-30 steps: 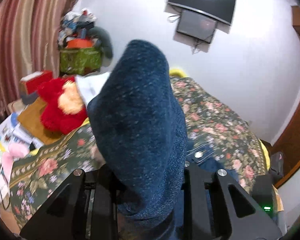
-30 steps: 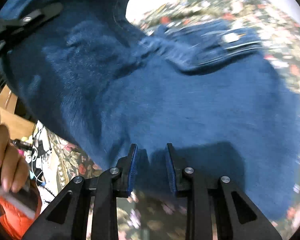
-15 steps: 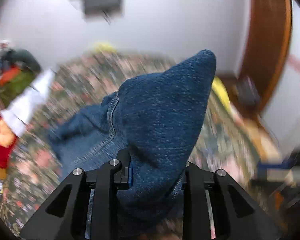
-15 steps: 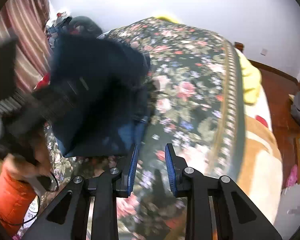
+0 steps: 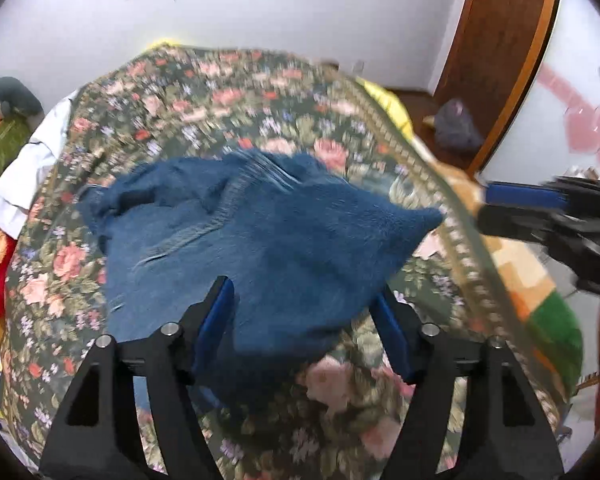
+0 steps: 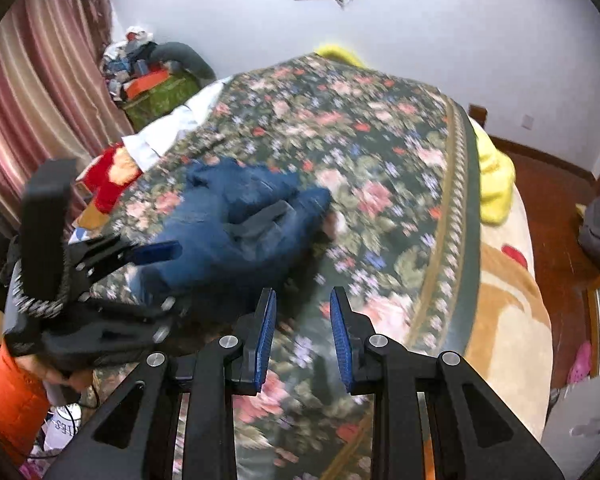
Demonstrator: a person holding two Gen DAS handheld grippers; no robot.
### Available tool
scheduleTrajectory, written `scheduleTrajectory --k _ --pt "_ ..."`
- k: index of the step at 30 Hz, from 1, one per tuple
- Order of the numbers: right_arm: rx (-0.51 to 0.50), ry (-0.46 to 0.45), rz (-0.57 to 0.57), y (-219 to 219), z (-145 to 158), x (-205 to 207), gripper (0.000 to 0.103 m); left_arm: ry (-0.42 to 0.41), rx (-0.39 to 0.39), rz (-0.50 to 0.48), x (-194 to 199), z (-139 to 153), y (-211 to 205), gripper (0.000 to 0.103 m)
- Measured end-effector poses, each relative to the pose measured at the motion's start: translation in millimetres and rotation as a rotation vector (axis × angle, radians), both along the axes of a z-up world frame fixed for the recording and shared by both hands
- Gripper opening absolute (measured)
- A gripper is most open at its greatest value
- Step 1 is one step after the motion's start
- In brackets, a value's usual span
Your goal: Fold large clothes
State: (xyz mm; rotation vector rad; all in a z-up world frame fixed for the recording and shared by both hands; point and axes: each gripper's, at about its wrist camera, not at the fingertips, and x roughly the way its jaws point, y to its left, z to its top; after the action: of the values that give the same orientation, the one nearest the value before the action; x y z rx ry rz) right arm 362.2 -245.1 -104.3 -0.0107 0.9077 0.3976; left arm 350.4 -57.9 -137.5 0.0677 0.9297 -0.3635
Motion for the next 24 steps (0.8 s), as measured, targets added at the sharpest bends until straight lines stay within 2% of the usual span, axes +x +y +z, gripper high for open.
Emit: scheduleTrajectory --k 4,7,10,15,16,19,20,21,24 --pt "0.006 -0.043 0.047 27 17 3 0.024 -0.082 -0.010 0.067 -18 24 35 0.076" --pt "-0.024 -0.054 0.085 57 20 8 0.024 -0.131 0.051 0.156 -17 27 66 0.080" --pt "-0.084 -0.052 0.130 83 7 16 0.024 -0.070 0.051 0.222 -5 8 93 0.080" --pt "-0.356 -0.020 0.084 102 -45 29 0.024 0.069 0.100 0.251 6 -48 108 0.081" --pt "-0.372 0.006 0.078 98 -55 30 0.025 0.078 0.067 0.247 2 -56 111 0.082" --pt "-0.352 0.066 0.029 74 -79 30 0.052 0.106 -0.034 0.270 -4 -74 122 0.091" --pt "-0.348 0.064 0.011 66 -82 29 0.071 0.112 -0.055 0.280 -6 -78 126 0.094" --pt "-0.332 0.067 -0.002 57 -84 28 0.082 0.117 -0.078 0.295 -9 -81 129 0.096" --pt "-0.257 0.134 0.006 42 -91 27 0.084 0.153 -0.146 0.311 -15 -90 136 0.097"
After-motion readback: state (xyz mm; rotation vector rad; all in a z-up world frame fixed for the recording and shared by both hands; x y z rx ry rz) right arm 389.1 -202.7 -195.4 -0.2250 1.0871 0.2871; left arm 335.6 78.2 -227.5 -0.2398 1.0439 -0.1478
